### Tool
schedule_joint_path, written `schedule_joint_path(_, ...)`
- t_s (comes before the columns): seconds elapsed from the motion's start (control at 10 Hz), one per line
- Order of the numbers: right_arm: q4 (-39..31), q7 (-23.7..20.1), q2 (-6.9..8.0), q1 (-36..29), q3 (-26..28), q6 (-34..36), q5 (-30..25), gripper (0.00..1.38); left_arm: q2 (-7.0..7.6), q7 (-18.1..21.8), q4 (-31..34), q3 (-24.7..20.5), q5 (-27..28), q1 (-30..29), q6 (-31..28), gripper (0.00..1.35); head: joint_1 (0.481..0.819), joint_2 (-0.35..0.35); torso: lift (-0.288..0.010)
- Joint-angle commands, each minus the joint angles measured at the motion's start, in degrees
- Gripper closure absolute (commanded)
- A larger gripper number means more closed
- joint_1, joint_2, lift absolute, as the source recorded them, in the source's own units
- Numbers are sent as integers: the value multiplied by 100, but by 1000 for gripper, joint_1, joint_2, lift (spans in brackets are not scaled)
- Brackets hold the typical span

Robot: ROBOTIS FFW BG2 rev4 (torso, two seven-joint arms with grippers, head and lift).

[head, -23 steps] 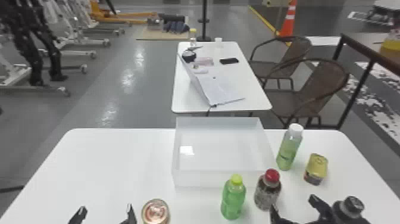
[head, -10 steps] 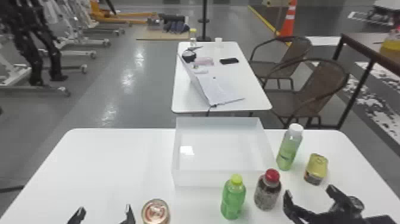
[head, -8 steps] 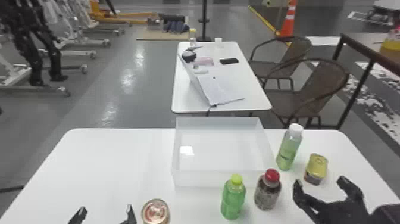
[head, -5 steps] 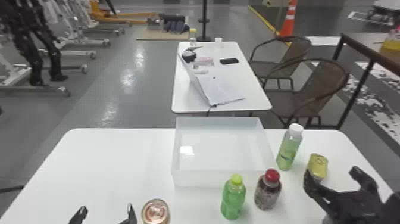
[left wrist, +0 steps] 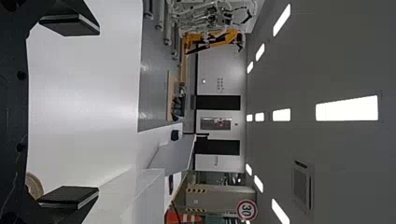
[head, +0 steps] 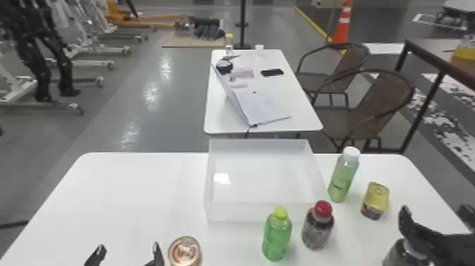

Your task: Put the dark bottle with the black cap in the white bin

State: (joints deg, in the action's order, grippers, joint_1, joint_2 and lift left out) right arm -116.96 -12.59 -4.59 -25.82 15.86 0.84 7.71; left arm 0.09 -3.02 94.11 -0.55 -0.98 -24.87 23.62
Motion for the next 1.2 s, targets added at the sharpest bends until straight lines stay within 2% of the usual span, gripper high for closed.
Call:
schedule_joint_path(0.0,323,-182,178,25,313,-199,363,150,-24,3,-42,20,-148,-9,-15,98,549,0,-100)
schedule_joint_path(0.1,437,-217,266,16,427,-339,424,150,-24,3,-51,20,-157,-9,2,98,549,0,-100)
schedule_joint_path(0.2,674,-393,275,77,462,-471,582,150,-24,21,-51,12,-157,-9,2,98,549,0,-100)
schedule_joint_path(0.5,1131,-648,284,262,427,-638,635,150,-24,38,-86,3,-210,-9,29,96,549,0,-100)
schedule_joint_path(1.1,1940,-876,275,473,278,-919,626,150,-24,161,-147,-76,-280,0,64,98,549,0,-100)
